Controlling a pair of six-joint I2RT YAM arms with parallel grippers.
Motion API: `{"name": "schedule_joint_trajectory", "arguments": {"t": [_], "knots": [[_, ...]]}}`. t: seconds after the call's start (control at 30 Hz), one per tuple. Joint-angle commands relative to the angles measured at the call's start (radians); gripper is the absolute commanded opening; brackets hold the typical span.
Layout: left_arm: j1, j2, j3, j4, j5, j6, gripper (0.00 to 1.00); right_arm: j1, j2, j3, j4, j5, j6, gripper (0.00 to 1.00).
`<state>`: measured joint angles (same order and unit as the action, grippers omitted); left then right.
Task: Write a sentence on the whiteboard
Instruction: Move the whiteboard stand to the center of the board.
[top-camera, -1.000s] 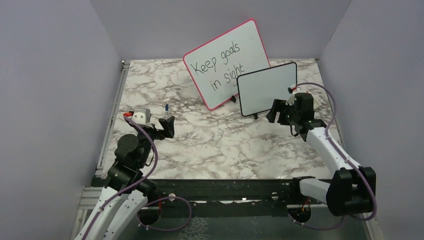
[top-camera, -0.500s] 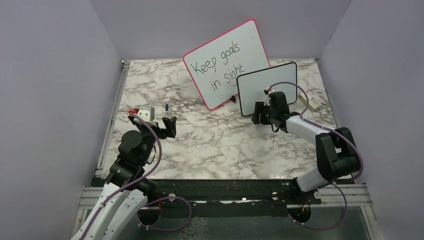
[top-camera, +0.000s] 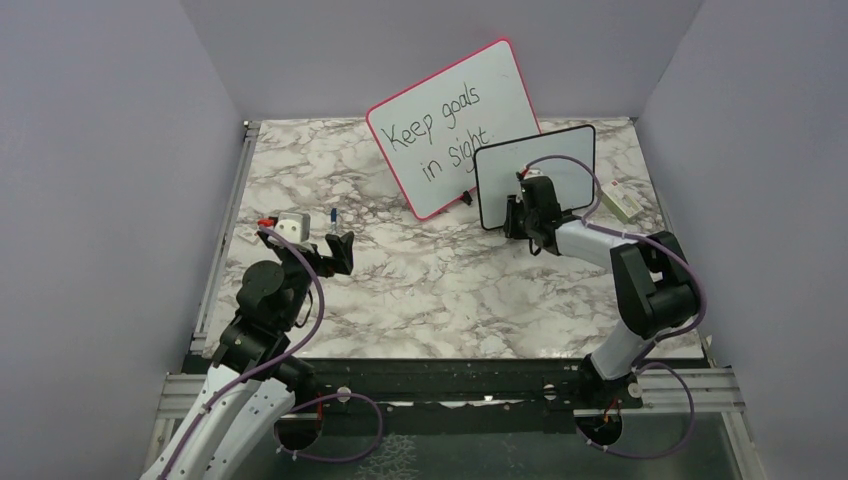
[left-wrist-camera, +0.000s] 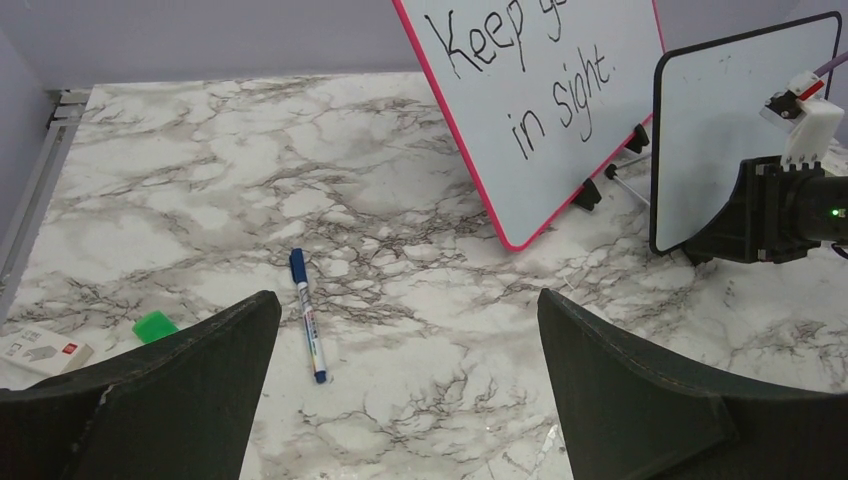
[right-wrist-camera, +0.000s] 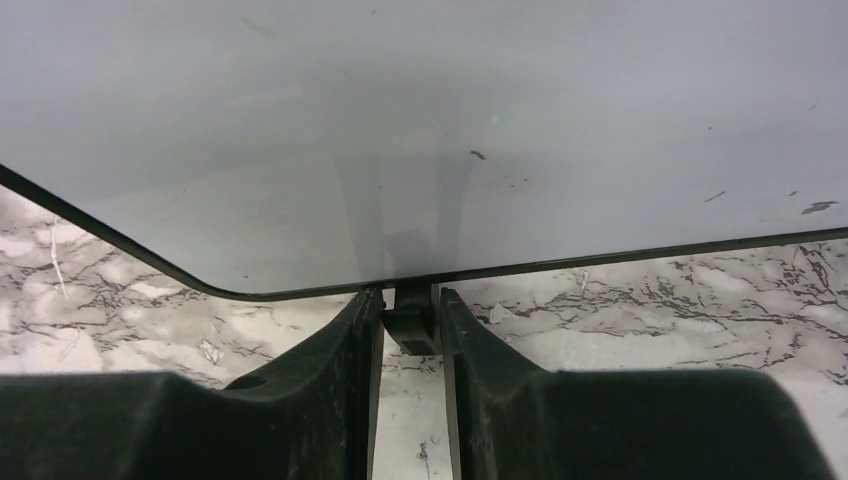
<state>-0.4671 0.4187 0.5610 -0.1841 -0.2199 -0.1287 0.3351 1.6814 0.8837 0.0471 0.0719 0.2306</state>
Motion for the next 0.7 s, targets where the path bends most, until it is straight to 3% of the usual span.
{"name": "schedule_joint_trajectory", "arguments": {"t": [0.0,0.2,0.43,0.67], "knots": [[-0.007,-0.014,-0.005,0.03,0.018,0.014,0.99,0.022,0.027,0.021,0.035,0.062,-0.018,0.28],[-0.008,-0.022,-0.006,0.03,0.019,0.015,0.99,0.06,0.0,-0.014,0.036,0.065,-0.028,0.09],[-0.011,-0.033,-0.005,0.021,0.007,0.014,0.99,0.151,-0.062,-0.086,0.036,0.075,-0.005,0.01],[-0.013,-0.049,-0.003,0.014,-0.021,0.01,0.99,0.283,-0.121,-0.156,0.024,0.123,0.058,0.0]]}}
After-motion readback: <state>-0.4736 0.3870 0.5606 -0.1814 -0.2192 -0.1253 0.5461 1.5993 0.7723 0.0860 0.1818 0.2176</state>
